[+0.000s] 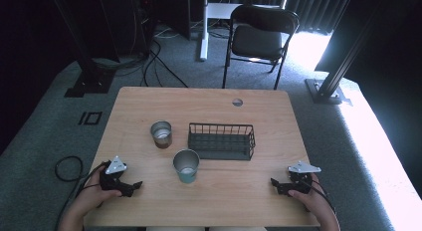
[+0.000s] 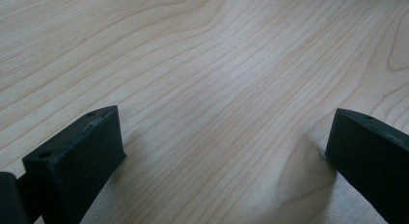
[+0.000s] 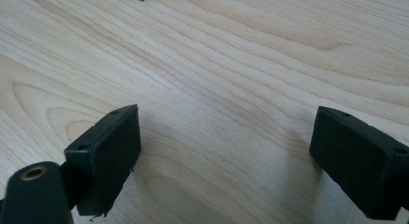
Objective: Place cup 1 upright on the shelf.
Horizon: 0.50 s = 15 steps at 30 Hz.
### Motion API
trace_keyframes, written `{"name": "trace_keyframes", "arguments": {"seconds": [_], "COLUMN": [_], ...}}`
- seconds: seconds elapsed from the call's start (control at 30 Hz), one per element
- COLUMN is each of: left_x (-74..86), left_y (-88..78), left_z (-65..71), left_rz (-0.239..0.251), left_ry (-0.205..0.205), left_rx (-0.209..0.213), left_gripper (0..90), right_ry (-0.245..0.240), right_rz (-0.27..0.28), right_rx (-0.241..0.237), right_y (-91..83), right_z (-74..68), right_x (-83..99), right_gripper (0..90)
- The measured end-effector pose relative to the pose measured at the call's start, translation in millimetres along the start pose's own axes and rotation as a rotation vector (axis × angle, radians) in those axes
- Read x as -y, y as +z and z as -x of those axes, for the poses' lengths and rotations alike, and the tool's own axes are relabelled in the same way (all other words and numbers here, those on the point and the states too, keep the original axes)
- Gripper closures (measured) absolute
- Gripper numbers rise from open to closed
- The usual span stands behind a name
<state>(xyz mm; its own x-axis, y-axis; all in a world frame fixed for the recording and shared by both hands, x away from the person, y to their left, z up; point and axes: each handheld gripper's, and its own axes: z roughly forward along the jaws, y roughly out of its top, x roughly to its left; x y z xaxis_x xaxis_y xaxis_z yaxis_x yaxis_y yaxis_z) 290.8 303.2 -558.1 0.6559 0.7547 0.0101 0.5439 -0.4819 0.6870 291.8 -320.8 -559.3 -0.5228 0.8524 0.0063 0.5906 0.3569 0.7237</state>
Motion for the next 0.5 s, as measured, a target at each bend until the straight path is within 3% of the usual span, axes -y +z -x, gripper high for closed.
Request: {"name": "trace_keyframes", "arguments": {"seconds": [0.37,0.5], "left_x": [0.0,0.0], "left_y": [0.1,0.1], "left_z": [0.0,0.0], "left_rz": [0.0,0.0], "left_ry": [0.0,0.0], "left_rx": [0.0,0.0], "left_gripper": [0.3,0.3], "right_ry": [0.004,0.01], "right_rz": [-0.001,0.007], "right_rx": [0.006,-0.018], "right_y": [-0.2,-0.9], "right_z": [-0.7,-2.4], "right_x": [-0.2,0.3], "right_gripper": [10.6,10.6]}}
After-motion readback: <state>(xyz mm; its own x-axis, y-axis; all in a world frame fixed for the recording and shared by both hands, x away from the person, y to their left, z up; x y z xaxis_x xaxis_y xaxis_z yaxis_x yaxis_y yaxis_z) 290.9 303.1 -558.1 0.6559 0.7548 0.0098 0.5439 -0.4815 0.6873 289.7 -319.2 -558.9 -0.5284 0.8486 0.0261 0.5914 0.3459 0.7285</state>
